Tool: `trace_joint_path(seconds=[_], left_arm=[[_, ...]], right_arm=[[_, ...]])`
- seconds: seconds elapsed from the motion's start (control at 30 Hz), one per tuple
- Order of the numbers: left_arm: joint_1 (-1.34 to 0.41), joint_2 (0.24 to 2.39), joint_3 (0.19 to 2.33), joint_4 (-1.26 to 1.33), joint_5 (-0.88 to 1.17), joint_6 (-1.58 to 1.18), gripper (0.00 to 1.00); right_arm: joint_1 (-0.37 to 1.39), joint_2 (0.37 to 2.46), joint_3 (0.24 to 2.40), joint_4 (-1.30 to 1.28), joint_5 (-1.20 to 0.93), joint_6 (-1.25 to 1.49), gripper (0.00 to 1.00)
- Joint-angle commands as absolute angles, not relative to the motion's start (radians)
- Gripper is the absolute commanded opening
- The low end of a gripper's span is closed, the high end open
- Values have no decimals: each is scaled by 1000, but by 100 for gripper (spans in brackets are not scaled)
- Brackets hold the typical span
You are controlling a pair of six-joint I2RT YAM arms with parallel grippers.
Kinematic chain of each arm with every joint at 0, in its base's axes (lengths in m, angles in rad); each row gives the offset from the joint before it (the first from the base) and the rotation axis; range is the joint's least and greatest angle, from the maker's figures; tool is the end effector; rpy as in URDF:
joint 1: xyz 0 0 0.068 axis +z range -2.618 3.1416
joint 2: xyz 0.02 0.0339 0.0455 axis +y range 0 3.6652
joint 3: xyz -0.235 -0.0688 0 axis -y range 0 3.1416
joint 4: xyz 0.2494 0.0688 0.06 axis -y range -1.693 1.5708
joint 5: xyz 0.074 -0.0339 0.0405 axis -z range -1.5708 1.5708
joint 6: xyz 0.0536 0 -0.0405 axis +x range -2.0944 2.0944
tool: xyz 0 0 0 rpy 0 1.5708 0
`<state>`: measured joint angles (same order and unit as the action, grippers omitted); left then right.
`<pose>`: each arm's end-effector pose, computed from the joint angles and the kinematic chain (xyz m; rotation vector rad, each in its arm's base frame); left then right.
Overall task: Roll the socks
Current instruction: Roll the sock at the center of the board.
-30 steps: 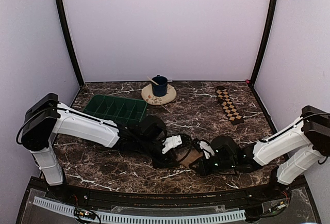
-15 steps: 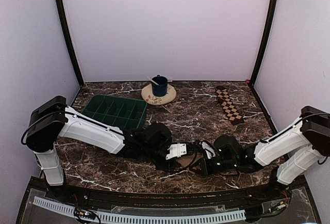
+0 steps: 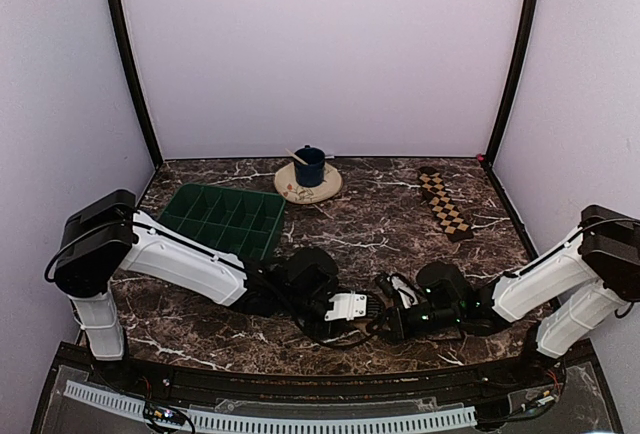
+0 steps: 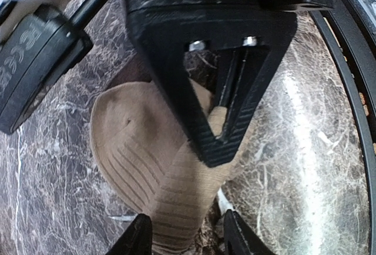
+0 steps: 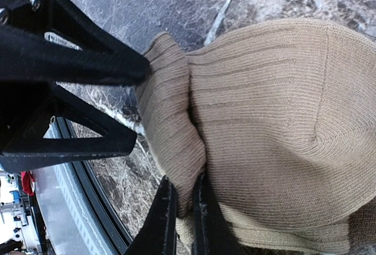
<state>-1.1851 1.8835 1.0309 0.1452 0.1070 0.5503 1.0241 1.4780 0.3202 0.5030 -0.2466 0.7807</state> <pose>0.1446 -0.3712 0.1061 1.8021 1.4527 -0.4504 0.1205 0.2231 0.0664 -0.4566 2.4708 1.1629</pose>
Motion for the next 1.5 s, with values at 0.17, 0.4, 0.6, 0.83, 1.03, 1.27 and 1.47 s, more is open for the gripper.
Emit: trace_joint_path(seconds=[0.17, 0.4, 0.6, 0.83, 1.03, 1.27, 1.47], left_arm=[[-1212, 1911, 1028, 153, 114, 634, 41], [-1216, 1940, 1035, 173, 84, 657, 38], [-1227, 1928, 1003, 289, 5, 675, 40], [-1229, 1931, 988, 293, 8, 704, 40], [-1230, 1951, 1008, 267, 36, 723, 39], [-1230, 2008, 1082, 144, 107, 732, 9], [-1232, 2023, 1100, 85, 135, 717, 0]], right_arm=[[1012, 1490, 304, 527, -278, 787, 0], [1011, 1489, 304, 524, -297, 785, 0], [1011, 1500, 307, 519, -316, 785, 0], [1011, 1505, 318, 511, -331, 777, 0], [1009, 1518, 331, 503, -348, 769, 0], [1009, 1511, 336, 480, -349, 762, 0], [1006, 1494, 345, 432, -324, 748, 3]])
